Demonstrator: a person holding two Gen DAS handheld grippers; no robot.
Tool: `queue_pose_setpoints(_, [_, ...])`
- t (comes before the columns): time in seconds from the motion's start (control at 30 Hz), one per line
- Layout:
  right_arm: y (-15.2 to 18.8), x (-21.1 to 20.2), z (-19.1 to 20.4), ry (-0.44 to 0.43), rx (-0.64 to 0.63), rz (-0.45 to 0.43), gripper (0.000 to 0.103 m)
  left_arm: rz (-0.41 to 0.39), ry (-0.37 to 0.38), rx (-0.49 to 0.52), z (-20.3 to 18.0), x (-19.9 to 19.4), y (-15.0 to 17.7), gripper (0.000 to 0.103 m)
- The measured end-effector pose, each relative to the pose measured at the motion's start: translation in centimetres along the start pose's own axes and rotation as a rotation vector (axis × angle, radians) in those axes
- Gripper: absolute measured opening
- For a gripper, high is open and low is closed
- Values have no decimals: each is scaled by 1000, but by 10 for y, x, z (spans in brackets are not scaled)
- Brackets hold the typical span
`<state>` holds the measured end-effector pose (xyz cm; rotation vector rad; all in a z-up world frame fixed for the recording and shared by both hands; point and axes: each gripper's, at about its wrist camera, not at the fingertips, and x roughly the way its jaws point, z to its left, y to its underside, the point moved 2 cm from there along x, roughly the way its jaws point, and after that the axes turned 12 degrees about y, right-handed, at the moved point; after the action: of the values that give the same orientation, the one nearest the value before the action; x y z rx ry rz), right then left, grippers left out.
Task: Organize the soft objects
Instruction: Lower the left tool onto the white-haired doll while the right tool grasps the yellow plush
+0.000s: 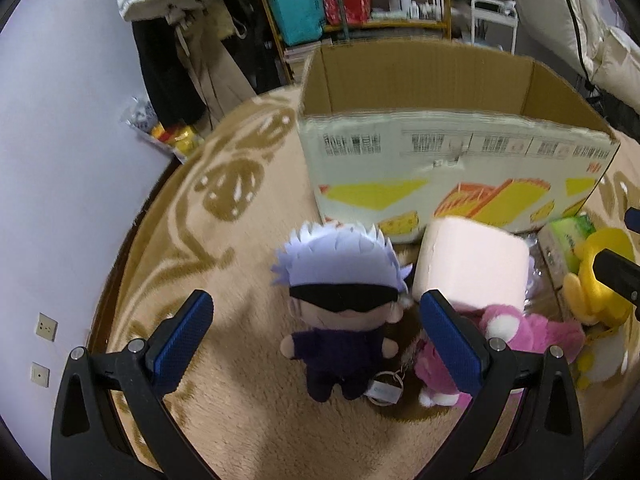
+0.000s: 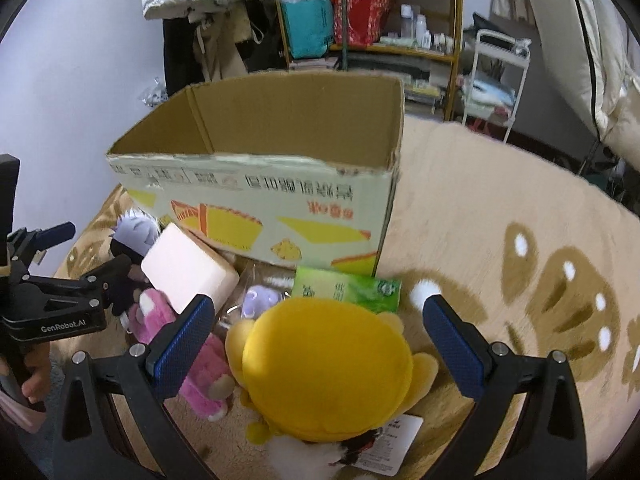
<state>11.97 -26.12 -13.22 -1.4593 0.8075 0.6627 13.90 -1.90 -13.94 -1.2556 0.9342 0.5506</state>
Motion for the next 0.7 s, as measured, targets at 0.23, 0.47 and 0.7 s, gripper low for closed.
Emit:
queue_pose_setpoints(0.23, [7, 19, 3, -16, -10, 92, 103, 83, -5, 15, -3, 24, 4, 102])
queue_pose_setpoints(0.47, [16, 39, 9, 5, -42, 164, 103, 148, -14, -10, 0, 41, 5, 102])
queue_pose_setpoints(0.7, [17, 46, 6, 11, -29, 196, 103, 181, 18, -92, 13, 48, 8, 102])
